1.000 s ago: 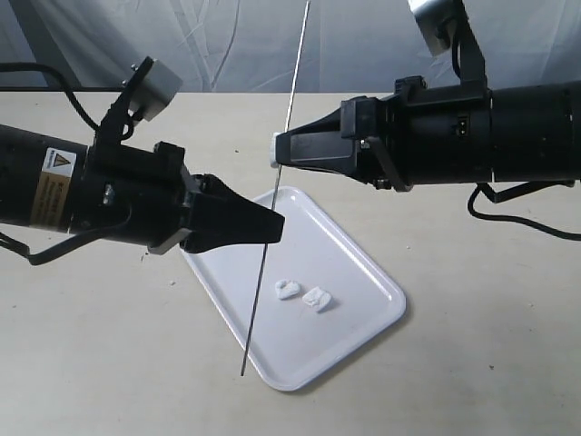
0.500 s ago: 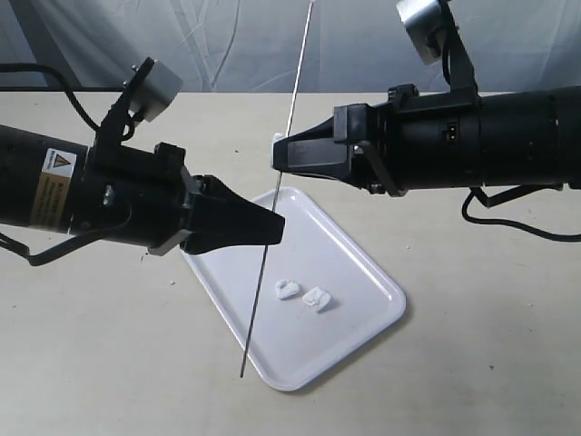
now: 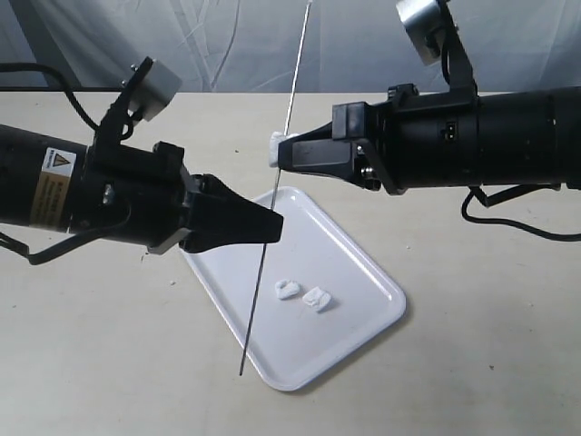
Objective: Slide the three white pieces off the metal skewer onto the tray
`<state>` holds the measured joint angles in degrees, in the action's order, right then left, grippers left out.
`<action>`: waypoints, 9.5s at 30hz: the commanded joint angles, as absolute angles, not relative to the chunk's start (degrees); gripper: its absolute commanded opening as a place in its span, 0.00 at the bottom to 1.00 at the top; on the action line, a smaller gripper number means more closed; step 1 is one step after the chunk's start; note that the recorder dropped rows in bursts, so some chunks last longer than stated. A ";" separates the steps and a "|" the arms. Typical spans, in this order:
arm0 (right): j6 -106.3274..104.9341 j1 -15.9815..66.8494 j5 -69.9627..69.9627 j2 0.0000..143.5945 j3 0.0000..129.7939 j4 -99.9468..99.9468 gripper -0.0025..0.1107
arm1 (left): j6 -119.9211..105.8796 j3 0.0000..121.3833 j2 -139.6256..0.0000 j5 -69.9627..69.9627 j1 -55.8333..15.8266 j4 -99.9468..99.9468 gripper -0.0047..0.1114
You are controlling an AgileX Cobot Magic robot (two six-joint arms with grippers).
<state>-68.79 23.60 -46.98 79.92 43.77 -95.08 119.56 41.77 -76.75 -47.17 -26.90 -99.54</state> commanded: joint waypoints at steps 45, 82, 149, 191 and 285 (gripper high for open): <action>-76.22 23.42 -35.46 79.58 54.04 -99.95 0.02 | 119.75 25.79 -72.51 -50.15 -33.23 -99.95 0.04; -56.45 23.42 -29.73 83.31 51.92 -74.01 0.02 | 119.38 21.09 -66.65 -21.97 -33.23 -99.95 0.04; -53.95 27.31 -38.82 80.77 49.48 -79.07 0.37 | 101.17 38.09 -98.03 -23.14 -29.15 -99.95 0.04; -53.95 27.31 -38.89 80.77 49.48 -78.38 0.37 | 98.51 32.76 -98.03 -17.97 -29.15 -99.95 0.19; -43.33 2.67 -2.57 21.35 9.58 -66.06 0.02 | 72.57 15.34 -10.62 31.97 -14.23 -67.51 0.04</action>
<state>-43.06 2.94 -2.22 21.57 9.76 -66.69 75.02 15.57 -11.04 36.02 -20.03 -67.89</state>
